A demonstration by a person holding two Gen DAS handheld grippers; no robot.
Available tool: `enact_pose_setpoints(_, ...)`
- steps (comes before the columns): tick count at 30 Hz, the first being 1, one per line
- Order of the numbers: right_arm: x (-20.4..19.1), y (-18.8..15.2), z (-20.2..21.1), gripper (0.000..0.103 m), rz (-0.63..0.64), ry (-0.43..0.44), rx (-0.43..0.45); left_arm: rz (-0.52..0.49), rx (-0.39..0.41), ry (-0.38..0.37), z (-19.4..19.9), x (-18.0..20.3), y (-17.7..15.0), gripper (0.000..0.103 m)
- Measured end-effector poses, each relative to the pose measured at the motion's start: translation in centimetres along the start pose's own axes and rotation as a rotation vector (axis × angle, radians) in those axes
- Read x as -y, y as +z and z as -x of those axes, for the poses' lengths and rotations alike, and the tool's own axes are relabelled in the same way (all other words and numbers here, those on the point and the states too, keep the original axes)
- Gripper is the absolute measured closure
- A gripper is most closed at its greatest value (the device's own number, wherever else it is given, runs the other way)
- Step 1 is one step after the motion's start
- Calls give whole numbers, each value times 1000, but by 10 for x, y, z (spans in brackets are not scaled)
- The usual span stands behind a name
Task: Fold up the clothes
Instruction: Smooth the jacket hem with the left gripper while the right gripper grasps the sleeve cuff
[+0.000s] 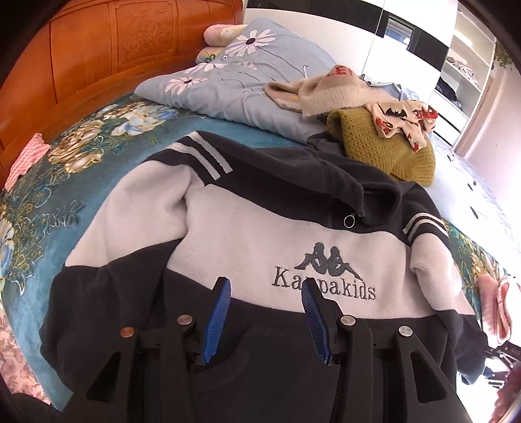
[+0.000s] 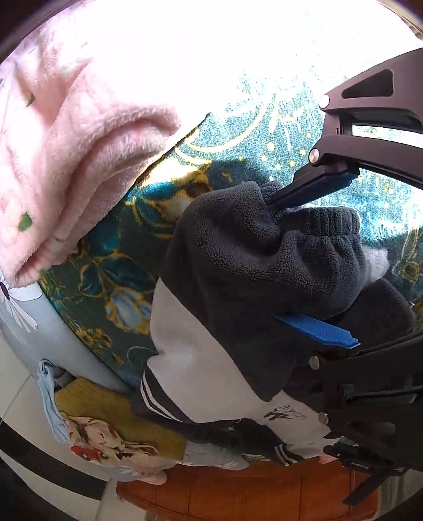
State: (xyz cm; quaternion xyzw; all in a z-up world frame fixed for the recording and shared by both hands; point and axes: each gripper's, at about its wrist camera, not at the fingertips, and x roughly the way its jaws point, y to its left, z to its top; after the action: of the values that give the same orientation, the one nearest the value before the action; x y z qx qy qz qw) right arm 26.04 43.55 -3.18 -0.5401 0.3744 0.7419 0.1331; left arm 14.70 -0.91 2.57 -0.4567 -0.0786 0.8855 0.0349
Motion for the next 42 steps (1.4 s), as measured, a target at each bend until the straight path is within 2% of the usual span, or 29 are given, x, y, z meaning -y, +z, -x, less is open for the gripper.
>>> enact_pose_setpoints(4,-14,-5,-4,37,56,-80,20,19,9,4,5,-7,-1,54)
enact_pose_setpoints(6,-20,-10,-6,54,91,-134,31,27,7,6,7,-11,-1,54)
enact_pose_setpoints(7,-23,-12,-7,73,107,-156,34,32,8,6,8,-13,-1,54)
enact_pose_setpoints(8,-24,-12,-6,78,115,-154,30,37,10,4,9,-15,-1,54)
enact_pose_setpoints(11,-32,-10,8,81,159,-125,58,51,20,0,13,-20,-1,54)
enact_pose_setpoints(13,-48,-4,31,81,233,-122,128,61,22,0,15,-24,-2,54)
enact_pose_setpoints(17,-79,27,92,81,380,-159,329,83,25,1,18,-30,-2,54)
enact_pose_setpoints(21,-97,72,154,81,498,-333,583,106,31,-4,20,-34,-3,53)
enact_pose_setpoints(22,-96,87,161,81,506,-371,618,110,30,-5,20,-35,-3,53)
enact_pose_setpoints(24,-89,117,160,81,493,-403,622,113,28,-10,19,-36,-2,53)
enact_pose_setpoints(27,-71,154,130,81,416,-434,526,119,20,-18,17,-37,-2,53)
enact_pose_setpoints(29,-58,165,106,80,334,-407,453,128,14,-23,16,-38,-2,52)
enact_pose_setpoints(33,-41,158,96,79,229,-356,415,158,-1,-38,13,-43,-1,51)
enact_pose_setpoints(34,-39,156,97,75,218,-344,415,163,-4,-39,12,-44,-1,51)
enact_pose_setpoints(35,-40,155,102,65,230,-343,422,165,-7,-39,12,-45,-1,50)
enact_pose_setpoints(37,-44,152,113,55,262,-341,445,167,-12,-40,11,-44,-1,50)
enact_pose_setpoints(40,-57,125,126,45,338,-321,455,160,-12,-38,12,-43,-1,50)
enact_pose_setpoints(42,-65,107,135,45,389,-308,462,155,-13,-34,12,-43,-1,50)
